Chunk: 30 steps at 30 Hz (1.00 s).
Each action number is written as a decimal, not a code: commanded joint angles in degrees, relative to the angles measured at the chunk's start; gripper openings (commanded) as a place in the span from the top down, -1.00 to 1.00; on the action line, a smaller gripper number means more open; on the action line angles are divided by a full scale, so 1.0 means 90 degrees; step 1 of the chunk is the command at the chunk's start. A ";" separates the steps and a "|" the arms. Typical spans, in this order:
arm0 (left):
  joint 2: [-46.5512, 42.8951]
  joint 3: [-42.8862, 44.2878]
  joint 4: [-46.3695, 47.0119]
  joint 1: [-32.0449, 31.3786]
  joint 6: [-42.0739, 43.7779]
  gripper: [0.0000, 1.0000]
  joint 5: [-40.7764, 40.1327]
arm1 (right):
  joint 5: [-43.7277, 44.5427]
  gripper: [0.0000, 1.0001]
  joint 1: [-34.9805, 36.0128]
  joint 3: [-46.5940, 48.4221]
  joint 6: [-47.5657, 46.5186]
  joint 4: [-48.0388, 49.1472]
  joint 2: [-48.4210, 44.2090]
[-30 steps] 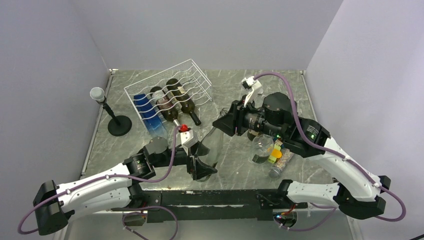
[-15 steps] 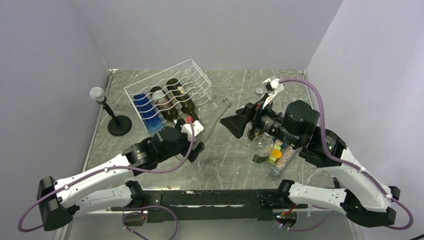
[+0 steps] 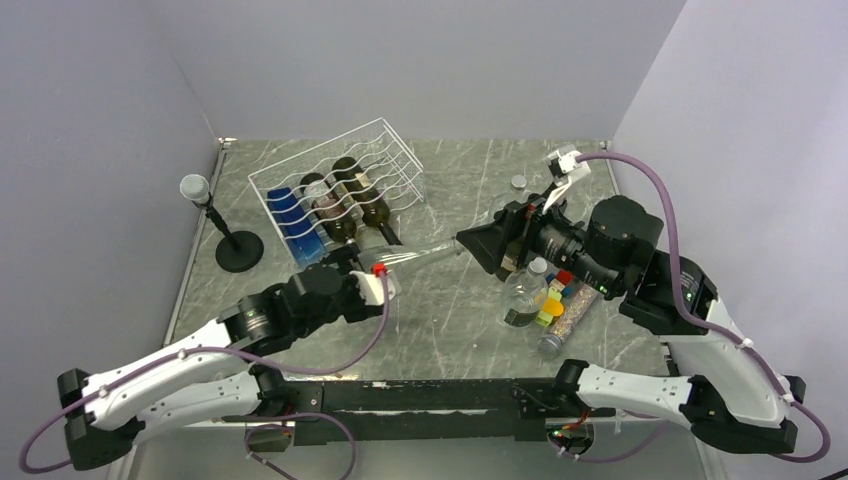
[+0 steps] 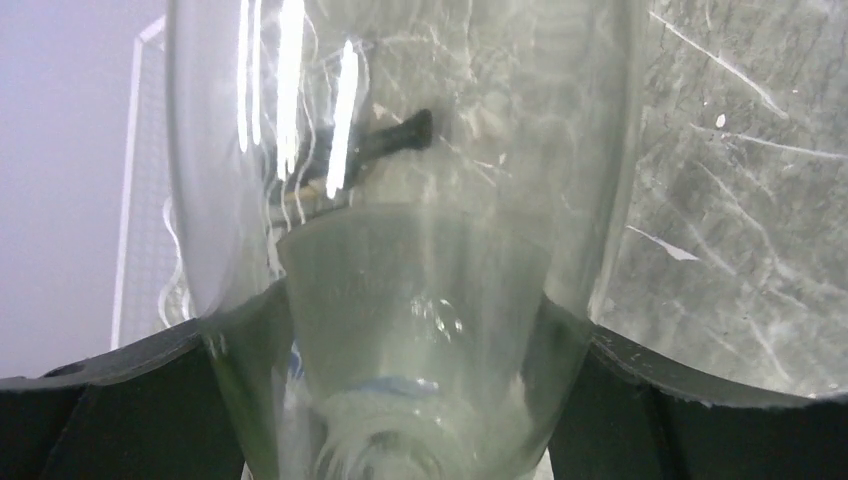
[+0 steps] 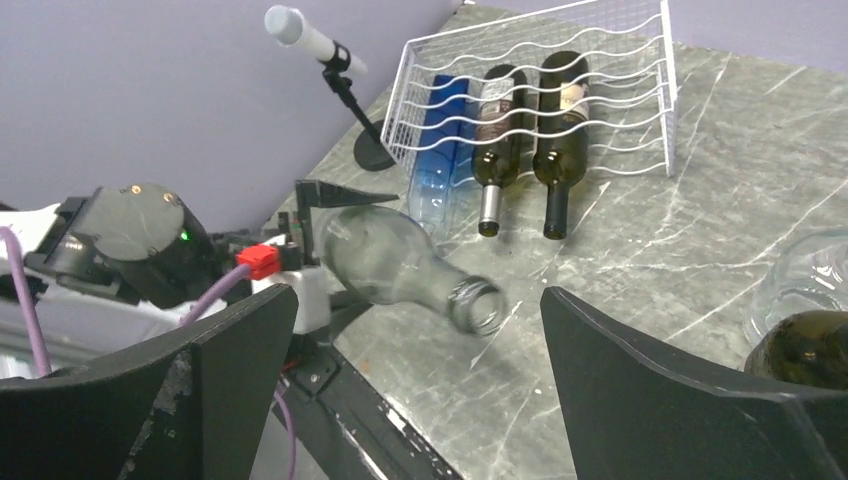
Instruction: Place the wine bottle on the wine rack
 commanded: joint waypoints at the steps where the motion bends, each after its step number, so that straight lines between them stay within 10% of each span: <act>1: -0.1030 -0.0144 0.1188 -0.0104 0.1426 0.99 0.0244 | -0.0647 -0.93 0.0005 0.0566 -0.0419 -0.1070 0.0360; 30: -0.0320 -0.0639 0.0893 -0.0517 0.2036 0.99 0.2115 | -0.3568 -0.78 0.0418 -0.1262 -0.1669 -0.1603 0.2079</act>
